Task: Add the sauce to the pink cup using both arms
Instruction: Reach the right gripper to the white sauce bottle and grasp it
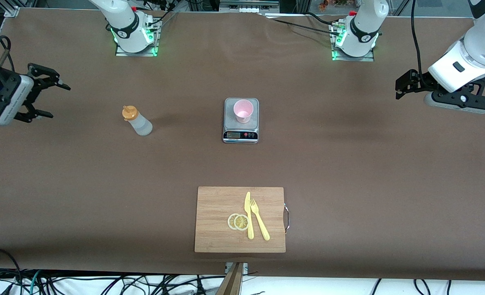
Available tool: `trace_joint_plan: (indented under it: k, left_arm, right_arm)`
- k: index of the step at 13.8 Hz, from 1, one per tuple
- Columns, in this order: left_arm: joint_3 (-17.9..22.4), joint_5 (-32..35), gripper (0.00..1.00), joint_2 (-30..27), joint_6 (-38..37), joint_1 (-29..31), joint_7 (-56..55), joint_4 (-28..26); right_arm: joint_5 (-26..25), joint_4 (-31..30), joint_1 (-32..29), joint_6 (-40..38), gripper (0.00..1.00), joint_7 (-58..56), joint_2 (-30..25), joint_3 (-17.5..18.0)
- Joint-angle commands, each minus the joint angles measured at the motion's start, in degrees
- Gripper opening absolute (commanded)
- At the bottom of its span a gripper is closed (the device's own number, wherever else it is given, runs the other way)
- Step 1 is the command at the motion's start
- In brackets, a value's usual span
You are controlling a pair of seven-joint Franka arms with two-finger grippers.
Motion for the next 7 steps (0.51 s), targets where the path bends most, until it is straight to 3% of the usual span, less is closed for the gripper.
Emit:
trace_joint_plan:
  k: [1, 7]
  left_arm:
    - [0.0, -0.2, 1.0, 0.4, -0.9, 0.4, 1.4, 1.0]
    - [0.0, -0.2, 1.0, 0.4, -0.9, 0.4, 1.5, 1.0]
  right_arm:
    - [5.0, -1.6, -2.7, 1.8, 1.0, -9.3, 2.5, -0.8]
    - [13.6, -18.5, -8.3, 11.6, 1.0, -31.5, 2.7, -0.7]
